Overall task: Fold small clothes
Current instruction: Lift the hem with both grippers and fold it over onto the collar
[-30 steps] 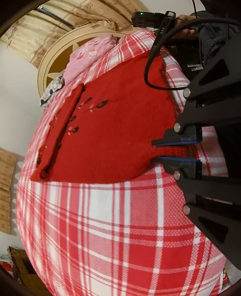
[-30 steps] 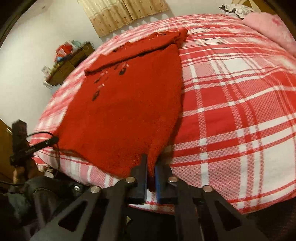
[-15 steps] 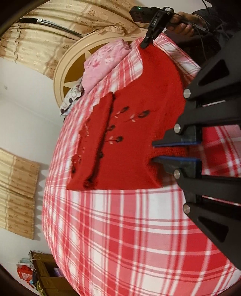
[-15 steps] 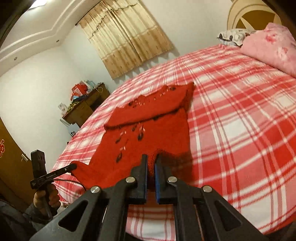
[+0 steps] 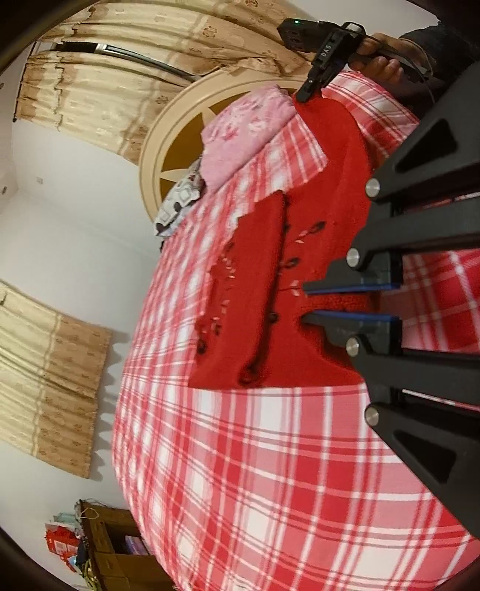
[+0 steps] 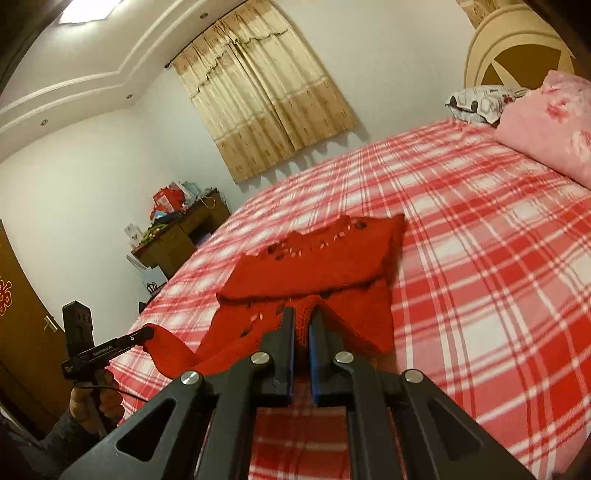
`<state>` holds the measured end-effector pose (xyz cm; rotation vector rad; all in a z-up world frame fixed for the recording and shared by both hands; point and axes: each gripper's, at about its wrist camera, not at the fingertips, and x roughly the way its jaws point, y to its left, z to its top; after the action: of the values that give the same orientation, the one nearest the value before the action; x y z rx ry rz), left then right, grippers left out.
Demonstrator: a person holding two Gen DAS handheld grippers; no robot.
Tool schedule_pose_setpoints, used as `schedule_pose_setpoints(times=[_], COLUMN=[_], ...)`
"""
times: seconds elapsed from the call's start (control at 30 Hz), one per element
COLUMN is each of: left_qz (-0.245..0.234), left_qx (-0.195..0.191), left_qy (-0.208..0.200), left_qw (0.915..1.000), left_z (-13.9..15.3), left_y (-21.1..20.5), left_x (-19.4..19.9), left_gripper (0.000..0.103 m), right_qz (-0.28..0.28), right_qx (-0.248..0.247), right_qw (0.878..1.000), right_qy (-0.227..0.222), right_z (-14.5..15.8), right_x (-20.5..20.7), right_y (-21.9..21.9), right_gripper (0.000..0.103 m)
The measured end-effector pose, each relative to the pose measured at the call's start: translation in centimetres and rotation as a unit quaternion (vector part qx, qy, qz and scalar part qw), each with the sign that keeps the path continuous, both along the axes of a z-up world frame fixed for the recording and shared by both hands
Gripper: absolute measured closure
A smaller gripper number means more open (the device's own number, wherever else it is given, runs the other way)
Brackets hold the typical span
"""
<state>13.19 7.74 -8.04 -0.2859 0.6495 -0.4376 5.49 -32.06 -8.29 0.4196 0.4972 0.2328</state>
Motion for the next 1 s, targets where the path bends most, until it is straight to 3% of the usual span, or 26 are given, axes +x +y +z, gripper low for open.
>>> schedule_pose_setpoints(times=[0.33,0.57,1.0], left_qz=[0.005,0.027,0.045], left_qx=[-0.034,-0.056,-0.049], left_qy=[0.002,-0.013,-0.054], left_qw=[0.9994,0.9979,0.9963], left_z=[0.6,2.6,6.0], left_y=[-0.5,-0.3,-0.3], left_x=[4.2,7.2,14.6], left_gripper=[0.095,0.095,0.097], right_qz=[0.001,0.004,0.001], right_qx=[0.015,0.025,-0.003], right_qw=[1.000,0.999,0.998], right_qy=[-0.019,-0.035,-0.059], right_z=[1.7,3.9,8.0], right_x=[4.2,7.4,14.5], right_y=[-0.2,-0.8,-1.0], right_gripper=[0.097,0.097,0.097])
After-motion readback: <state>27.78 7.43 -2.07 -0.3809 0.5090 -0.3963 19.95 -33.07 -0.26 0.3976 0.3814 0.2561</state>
